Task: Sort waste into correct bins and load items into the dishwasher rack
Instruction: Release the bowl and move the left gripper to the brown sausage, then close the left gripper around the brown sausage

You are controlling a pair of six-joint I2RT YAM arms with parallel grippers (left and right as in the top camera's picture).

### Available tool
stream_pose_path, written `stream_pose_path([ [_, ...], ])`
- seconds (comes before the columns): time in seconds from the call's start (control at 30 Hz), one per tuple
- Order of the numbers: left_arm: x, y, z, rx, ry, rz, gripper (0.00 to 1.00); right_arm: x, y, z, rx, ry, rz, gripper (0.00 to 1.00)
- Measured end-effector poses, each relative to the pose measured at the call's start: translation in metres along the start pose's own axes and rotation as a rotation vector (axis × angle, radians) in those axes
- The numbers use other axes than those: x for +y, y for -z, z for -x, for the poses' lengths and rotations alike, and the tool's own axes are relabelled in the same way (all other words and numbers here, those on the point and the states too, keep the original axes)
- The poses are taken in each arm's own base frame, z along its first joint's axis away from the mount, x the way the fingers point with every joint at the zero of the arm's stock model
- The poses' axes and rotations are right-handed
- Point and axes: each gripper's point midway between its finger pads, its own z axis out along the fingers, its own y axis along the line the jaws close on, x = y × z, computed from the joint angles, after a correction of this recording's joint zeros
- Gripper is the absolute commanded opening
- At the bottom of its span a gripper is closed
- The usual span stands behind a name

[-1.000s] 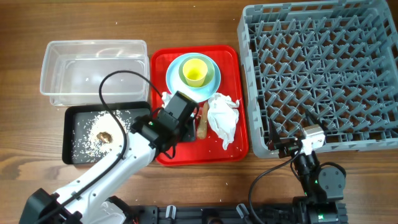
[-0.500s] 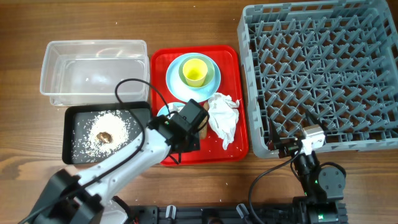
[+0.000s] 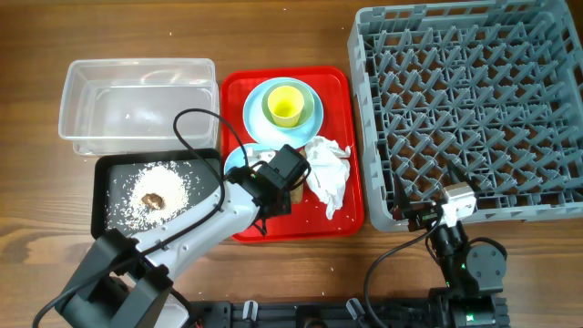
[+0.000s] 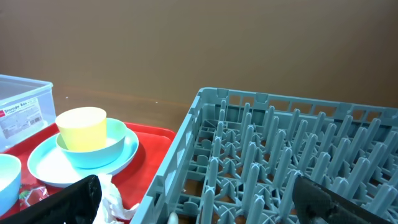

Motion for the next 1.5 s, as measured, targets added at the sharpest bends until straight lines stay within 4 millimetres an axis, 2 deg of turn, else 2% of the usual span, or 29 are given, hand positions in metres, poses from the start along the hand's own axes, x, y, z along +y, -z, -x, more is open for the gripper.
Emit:
stream_pose_path([
  [0.17,0.006,0.0,0.012,-0.065,0.005,0.037,0.06,0.0,0.0,0.0,0.0,0.0,0.0,1.0],
  [0.4,0.001,0.0,0.007,-0.034,0.006,0.007,0.09,0.0,0.0,0.0,0.0,0.0,0.0,1.0],
  [0.6,-0.017,0.002,0.006,-0.013,0.014,-0.082,0.25,0.0,0.0,0.0,0.0,0.0,0.0,1.0],
  [0.8,-0.035,0.006,0.014,-0.032,0.021,-0.165,0.43,0.0,0.0,0.0,0.0,0.0,0.0,1.0],
  [0.97,-0.046,0.009,0.024,-0.07,0.031,-0.212,0.45,0.0,0.0,0.0,0.0,0.0,0.0,1.0],
  [1.13,-0.047,0.009,0.025,-0.076,0.031,-0.219,0.46,0.0,0.0,0.0,0.0,0.0,0.0,1.0],
  [1.3,-0.065,0.008,0.031,-0.12,-0.028,-0.265,0.58,0.0,0.0,0.0,0.0,0.0,0.0,1.0],
  [1.5,-0.074,-0.001,0.029,-0.133,-0.116,-0.265,0.6,0.0,0.0,0.0,0.0,0.0,0.0,1.0],
])
